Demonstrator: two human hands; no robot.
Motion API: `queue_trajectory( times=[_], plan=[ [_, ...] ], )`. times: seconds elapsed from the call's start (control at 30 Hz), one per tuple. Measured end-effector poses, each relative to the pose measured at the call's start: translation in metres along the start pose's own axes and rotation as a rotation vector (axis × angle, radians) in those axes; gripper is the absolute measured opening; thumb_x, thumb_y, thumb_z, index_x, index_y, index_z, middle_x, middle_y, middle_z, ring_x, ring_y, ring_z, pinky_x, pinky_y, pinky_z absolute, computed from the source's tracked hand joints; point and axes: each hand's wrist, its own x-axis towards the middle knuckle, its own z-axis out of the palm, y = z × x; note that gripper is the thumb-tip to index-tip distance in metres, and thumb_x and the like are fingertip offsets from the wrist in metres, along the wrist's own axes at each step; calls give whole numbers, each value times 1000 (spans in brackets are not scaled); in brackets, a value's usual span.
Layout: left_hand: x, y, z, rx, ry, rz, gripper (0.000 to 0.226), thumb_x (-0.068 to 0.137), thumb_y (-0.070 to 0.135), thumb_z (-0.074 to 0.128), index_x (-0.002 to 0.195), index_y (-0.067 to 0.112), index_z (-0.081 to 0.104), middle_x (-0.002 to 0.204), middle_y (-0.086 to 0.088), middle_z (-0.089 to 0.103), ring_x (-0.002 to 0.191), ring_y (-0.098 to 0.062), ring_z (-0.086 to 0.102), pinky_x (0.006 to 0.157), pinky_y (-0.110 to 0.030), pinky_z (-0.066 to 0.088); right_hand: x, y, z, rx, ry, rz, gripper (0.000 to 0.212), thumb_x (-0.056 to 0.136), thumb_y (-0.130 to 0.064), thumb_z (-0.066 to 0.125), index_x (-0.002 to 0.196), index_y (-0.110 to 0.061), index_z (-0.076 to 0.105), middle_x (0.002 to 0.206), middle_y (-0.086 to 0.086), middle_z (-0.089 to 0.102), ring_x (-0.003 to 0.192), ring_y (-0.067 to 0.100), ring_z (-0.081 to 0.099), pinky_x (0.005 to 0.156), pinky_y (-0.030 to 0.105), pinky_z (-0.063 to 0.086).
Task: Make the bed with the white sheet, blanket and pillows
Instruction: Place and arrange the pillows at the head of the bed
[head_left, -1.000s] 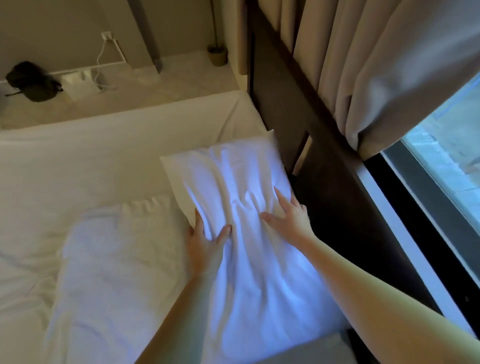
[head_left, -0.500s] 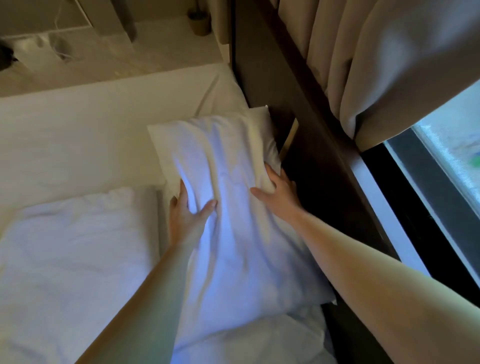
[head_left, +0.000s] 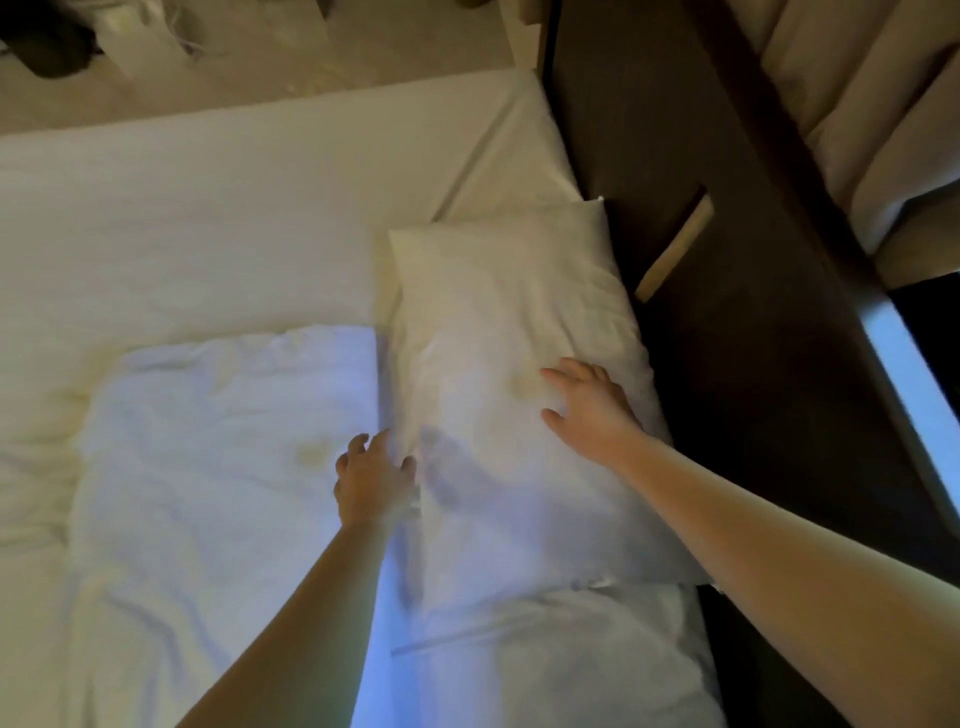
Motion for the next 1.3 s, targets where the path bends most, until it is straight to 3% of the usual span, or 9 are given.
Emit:
queue_trajectory(
  times=[0.17,0.57,0.8,0.87,0.97,1.03,1.1,1.2,1.3],
  plan=[
    [-10,-67,14,4,-27,-128,71,91,51,63,153,35,33,157,0,24,144,-30,24,103,-61,42,12,-79,33,-158,-60,-292,58,99,-41,51,155,-31,36,165,-4,25,152,21,17,121,42,21],
    [2,-161,67,-42,-64,63,95,87,46,71,163,32,14,171,-1,3,157,-23,5,113,-61,30,61,-173,125,-747,-288,-650,47,100,-48,38,138,-28,57,149,-1,50,152,25,20,123,52,5],
    [8,-165,81,-67,-85,46,98,90,42,69,163,35,4,171,2,-6,158,-20,-2,113,-66,23,60,-178,96,-864,-266,-712,51,102,-51,31,93,-28,76,105,-3,70,115,22,55,124,50,10],
    [8,-164,79,-67,-89,36,96,91,44,66,163,36,3,171,1,-7,157,-20,-2,113,-65,23,58,-183,77,-895,-279,-713,57,104,-54,29,63,-27,60,79,-7,66,103,20,60,125,47,8],
    [6,-162,75,-76,-104,23,102,88,45,69,162,37,-1,171,2,-10,157,-19,-5,114,-65,22,52,-191,48,-955,-376,-698,65,106,-54,21,53,-25,45,56,-10,47,72,18,50,125,46,8],
    [4,-159,76,-72,-95,15,107,85,45,73,162,38,-1,171,2,-10,157,-20,-5,114,-66,22,51,-192,31,-952,-432,-638,66,105,-58,19,55,-23,46,57,-8,45,70,20,48,119,45,28],
    [2,-154,76,-72,-76,4,108,84,44,75,162,37,0,171,1,-9,158,-20,-4,114,-68,22,48,-192,16,-934,-442,-511,68,102,-65,19,58,-21,46,62,-5,45,71,24,51,87,41,48],
    [1,-148,77,-45,-76,-14,109,85,45,74,162,35,-2,171,0,-10,158,-21,-5,114,-70,20,46,-190,5,-1062,-395,-301,77,94,-77,13,68,-19,56,73,0,49,78,27,55,72,35,44],
    [-1,-147,80,-14,-54,-17,108,86,44,73,162,34,-2,171,-1,-8,158,-22,-3,112,-71,21,43,-178,8,-1143,-320,-62,94,88,-85,19,125,-12,66,134,11,49,119,38,46,81,42,46]
  ],
)
